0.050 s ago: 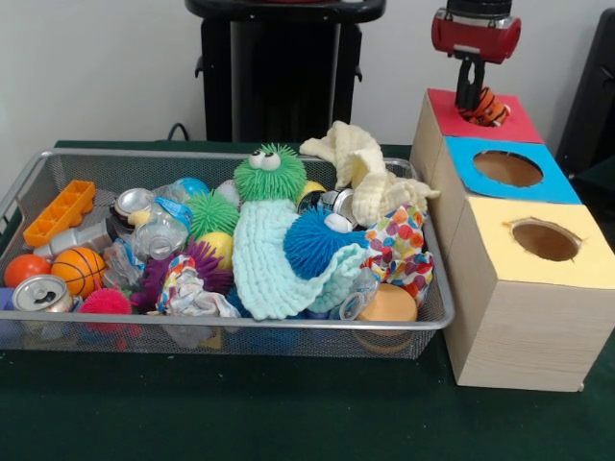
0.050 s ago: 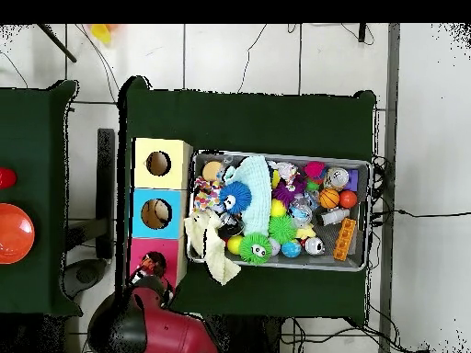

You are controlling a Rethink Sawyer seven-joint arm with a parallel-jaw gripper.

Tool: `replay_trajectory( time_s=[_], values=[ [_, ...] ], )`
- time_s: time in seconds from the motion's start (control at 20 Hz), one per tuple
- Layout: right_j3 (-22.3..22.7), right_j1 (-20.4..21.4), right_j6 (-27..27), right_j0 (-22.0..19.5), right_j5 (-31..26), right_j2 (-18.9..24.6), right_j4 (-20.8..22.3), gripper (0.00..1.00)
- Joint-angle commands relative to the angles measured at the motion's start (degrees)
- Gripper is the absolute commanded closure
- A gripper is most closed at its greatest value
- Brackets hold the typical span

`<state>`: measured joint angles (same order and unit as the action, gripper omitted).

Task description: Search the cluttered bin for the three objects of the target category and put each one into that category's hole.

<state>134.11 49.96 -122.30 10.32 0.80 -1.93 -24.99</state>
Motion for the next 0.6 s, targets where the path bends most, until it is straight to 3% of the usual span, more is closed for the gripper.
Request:
replay_trajectory(
  time_s=[0.05, 0.4, 0.6],
  values=[
    [0.9, -0.4, -9.0, 3.3, -4.8, 0.2, 0.5, 1.0],
    [-3.8, -0.3, -3.2, 8.6, -7.3, -12.9, 3.0, 1.0],
    [-5.9, 0.0, 0.3, 6.0, -8.2, -15.6, 6.4, 1.0]
  ],
)
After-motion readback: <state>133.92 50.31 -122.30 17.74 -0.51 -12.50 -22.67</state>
